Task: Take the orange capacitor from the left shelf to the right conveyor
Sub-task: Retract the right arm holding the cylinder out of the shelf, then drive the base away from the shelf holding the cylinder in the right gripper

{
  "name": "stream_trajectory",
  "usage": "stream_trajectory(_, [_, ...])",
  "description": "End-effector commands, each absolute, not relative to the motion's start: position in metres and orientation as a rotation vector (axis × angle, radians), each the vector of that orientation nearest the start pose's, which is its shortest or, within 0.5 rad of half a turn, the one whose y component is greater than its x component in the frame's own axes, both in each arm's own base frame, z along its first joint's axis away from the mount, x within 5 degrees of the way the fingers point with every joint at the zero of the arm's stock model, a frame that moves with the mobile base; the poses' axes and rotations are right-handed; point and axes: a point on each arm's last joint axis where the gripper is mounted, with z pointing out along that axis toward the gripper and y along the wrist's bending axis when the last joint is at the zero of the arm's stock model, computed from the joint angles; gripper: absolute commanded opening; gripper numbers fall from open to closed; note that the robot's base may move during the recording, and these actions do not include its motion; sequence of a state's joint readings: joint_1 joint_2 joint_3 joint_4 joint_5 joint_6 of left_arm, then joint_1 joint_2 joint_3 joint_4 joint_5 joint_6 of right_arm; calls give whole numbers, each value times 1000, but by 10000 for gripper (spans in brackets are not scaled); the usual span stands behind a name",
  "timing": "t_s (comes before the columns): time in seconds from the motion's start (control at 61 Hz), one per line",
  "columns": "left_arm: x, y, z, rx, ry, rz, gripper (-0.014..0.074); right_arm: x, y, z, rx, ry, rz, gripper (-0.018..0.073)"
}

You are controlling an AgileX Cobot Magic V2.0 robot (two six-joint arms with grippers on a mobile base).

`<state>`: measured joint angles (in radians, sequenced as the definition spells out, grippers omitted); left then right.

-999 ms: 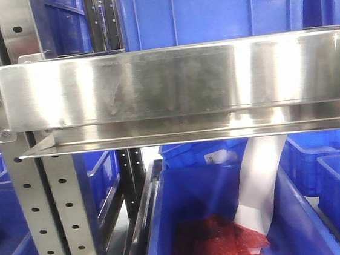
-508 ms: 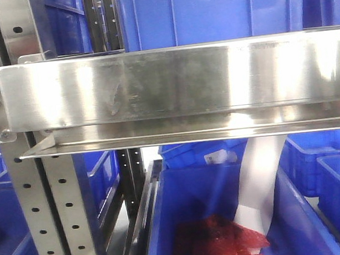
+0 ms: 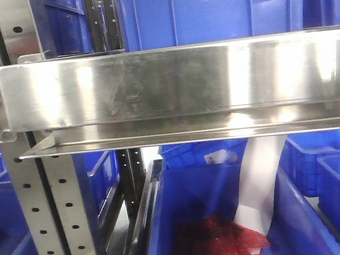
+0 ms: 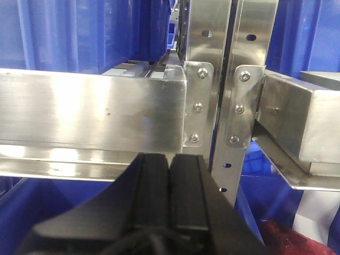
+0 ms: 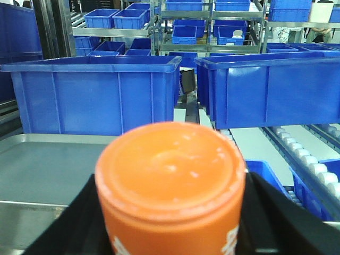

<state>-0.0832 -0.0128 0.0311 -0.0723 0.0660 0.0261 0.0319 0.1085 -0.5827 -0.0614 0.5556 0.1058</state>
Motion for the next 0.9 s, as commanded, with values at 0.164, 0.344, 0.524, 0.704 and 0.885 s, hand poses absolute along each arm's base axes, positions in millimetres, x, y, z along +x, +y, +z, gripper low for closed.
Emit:
stream_trajectory(0.164, [55,-4,207,23,1464,-106,-127,13,-3,360,37,1466,24,67])
stream_trajectory(0.344, [55,-4,207,23,1464,-106,-127,13,-3,360,37,1466,24,67])
stream_trajectory(0.524, [55,-4,207,23,1464,-106,-127,13,-3,360,37,1466,24,67])
stream_trajectory(0.704, [55,-4,207,23,1464,-106,-127,13,-3,360,37,1466,24,67])
stream_trajectory(0.885, [55,-4,207,23,1464,-106,-127,13,-3,360,37,1466,24,67])
